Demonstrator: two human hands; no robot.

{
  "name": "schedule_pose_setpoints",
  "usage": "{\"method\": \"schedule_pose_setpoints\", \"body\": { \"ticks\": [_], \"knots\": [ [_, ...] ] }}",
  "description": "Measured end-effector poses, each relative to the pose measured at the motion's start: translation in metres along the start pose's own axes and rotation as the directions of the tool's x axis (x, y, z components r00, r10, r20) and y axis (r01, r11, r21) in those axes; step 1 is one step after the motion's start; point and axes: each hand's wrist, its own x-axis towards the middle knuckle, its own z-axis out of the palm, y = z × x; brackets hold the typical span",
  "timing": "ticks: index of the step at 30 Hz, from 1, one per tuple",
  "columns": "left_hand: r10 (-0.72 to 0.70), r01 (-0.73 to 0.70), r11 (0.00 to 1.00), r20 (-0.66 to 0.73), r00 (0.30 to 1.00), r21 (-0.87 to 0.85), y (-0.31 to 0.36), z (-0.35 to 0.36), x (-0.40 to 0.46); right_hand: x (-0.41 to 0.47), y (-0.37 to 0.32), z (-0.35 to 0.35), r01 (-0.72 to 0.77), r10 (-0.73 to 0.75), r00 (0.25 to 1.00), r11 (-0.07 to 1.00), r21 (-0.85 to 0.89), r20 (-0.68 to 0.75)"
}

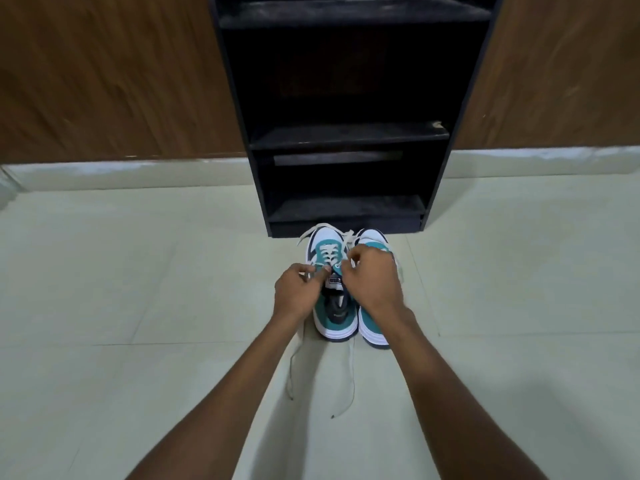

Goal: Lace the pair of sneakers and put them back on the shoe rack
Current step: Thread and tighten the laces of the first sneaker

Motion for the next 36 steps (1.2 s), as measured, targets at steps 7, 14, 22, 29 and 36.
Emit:
{"method": "schedule_pose_setpoints", "body": {
  "ticks": [7,14,22,29,36],
  "knots": [
    [-0.184,0.155,0.963,-0.116,0.976,-0.219,0.013,0.014,0.007,0.027,-0.023,0.025,-0.214,0.207,0.969,0.976,0.035,0.135],
    [0.060,-0.084,0.975,-0.117,0.991,-0.208,-0.016,0.002,-0.004,-0.004,-0.006,0.031,-0.189,0.183,0.982,0.925,0.329,0.049],
    [0.239,-0.225,0.783,-0.055,0.970,-0.579,0.033,-0.019,-0.022,-0.006,-0.035,-0.005,-0.269,0.180,0.961,0.451,0.851,0.208],
    [0.540,-0.519,0.832,0.075,0.838,-0.194,0.061,-0.026,0.000,0.012,-0.050,-0.032,0.136,-0.212,0.939,0.953,0.271,0.272],
    [0.556,-0.469,0.814,0.231,0.798,-0.342,0.064,-0.044,0.011,0.016,-0.042,-0.044,0.181,-0.269,0.932,0.926,0.330,0.244]
  ]
}}
